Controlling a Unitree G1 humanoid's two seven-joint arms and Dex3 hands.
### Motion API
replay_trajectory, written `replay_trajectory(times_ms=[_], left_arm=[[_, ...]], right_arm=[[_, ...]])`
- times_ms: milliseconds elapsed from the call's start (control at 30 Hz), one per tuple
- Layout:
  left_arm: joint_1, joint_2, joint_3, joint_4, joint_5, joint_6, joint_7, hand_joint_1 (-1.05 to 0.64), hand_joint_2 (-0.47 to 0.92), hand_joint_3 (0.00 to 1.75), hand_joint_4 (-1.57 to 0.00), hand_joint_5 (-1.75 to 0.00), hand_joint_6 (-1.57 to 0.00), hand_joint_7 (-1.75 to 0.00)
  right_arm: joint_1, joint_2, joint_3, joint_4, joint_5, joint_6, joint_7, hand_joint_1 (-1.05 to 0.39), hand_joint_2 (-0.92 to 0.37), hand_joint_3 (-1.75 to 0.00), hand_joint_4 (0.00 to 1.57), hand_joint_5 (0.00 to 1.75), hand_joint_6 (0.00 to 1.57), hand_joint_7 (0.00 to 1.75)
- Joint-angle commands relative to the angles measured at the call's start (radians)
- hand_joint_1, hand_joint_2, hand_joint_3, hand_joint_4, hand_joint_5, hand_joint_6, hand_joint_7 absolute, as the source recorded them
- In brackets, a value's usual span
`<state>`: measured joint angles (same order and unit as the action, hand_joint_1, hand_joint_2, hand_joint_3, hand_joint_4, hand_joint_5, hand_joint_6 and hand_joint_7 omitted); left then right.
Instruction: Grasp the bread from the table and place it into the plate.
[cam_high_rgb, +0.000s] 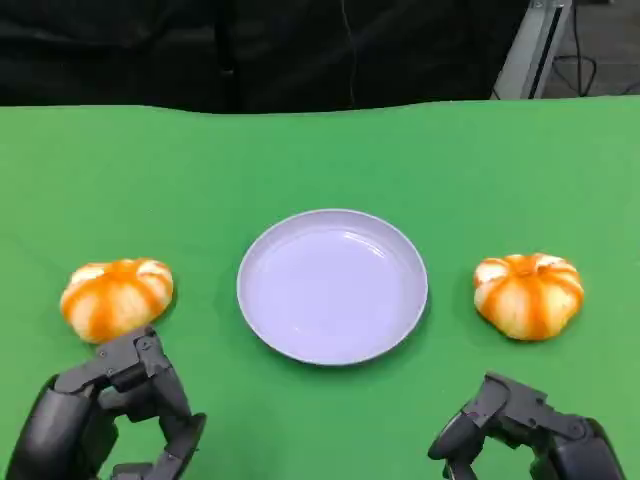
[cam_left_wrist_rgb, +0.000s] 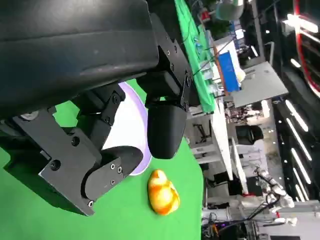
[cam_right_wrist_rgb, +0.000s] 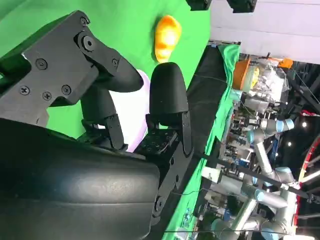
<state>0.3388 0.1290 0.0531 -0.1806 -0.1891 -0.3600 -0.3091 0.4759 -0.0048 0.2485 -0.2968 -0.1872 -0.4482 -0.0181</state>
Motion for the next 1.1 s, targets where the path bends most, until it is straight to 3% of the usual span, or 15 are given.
replay_trajectory(times_ms=[33,133,200,233,267,333,433,633,833,1100], left_arm=[[0.003,0.049,0.017,-0.068,0.032,0.124,0.017,-0.08,0.62,0.82,-0.58,-1.69,-0.58,-1.42],[-0.003,0.062,0.015,-0.107,0.037,0.208,0.019,-0.07,0.71,0.61,-0.49,-1.53,-0.54,-1.18],[-0.003,0.062,0.017,-0.118,0.038,0.230,0.019,-0.07,0.73,0.57,-0.49,-1.50,-0.54,-1.13],[-0.047,0.098,0.018,-0.104,0.108,0.238,0.028,-0.07,0.74,0.56,-0.49,-1.50,-0.54,-1.13],[-0.084,0.129,0.018,-0.095,0.171,0.252,0.036,-0.17,0.80,0.43,-0.34,-1.19,-0.40,-0.85],[-0.146,0.190,0.014,-0.085,0.299,0.287,0.050,-0.29,0.90,0.22,-0.28,-0.80,-0.40,-0.41],[-0.202,0.247,0.001,-0.070,0.409,0.319,0.054,-0.38,0.92,0.16,-0.16,-0.60,-0.33,-0.19],[-0.270,0.313,-0.035,-0.014,0.566,0.343,0.073,-0.51,0.92,0.09,-0.08,-0.41,-0.28,-0.05],[-0.363,0.372,-0.123,0.104,0.822,0.323,0.180,-0.59,0.92,0.06,-0.04,-0.30,-0.24,0.00],[-0.545,0.342,-0.256,0.369,1.005,0.414,0.245,-0.59,0.92,0.03,0.00,-0.22,-0.18,0.00]], right_arm=[[0.002,-0.005,-0.005,0.001,0.005,-0.003,-0.005,-0.09,-0.34,-1.31,0.71,1.60,0.79,1.29],[0.001,-0.004,-0.004,0.002,0.010,-0.002,-0.004,-0.08,-0.35,-1.30,0.71,1.60,0.79,1.29],[0.001,-0.004,-0.004,0.002,0.010,-0.002,-0.004,-0.08,-0.35,-1.30,0.71,1.60,0.79,1.29],[0.002,-0.004,-0.004,0.002,0.009,-0.003,-0.004,-0.08,-0.35,-1.30,0.71,1.60,0.79,1.29],[0.003,-0.004,-0.005,0.003,0.008,-0.004,-0.005,-0.09,-0.35,-1.29,0.71,1.60,0.79,1.29],[0.002,-0.004,-0.004,0.003,0.007,-0.002,-0.005,-0.09,-0.37,-1.28,0.70,1.60,0.78,1.30],[-0.004,-0.004,-0.004,0.007,0.010,0.000,-0.005,-0.09,-0.38,-1.26,0.70,1.61,0.78,1.31],[-0.005,-0.005,-0.007,0.006,0.010,0.003,-0.004,-0.10,-0.37,-1.27,0.71,1.61,0.78,1.30],[-0.005,-0.007,-0.006,0.009,0.014,0.000,-0.003,-0.09,-0.36,-1.27,0.70,1.61,0.78,1.30],[0.003,-0.006,-0.003,-0.001,0.010,0.001,-0.005,-0.10,-0.37,-1.25,0.71,1.61,0.78,1.29]])
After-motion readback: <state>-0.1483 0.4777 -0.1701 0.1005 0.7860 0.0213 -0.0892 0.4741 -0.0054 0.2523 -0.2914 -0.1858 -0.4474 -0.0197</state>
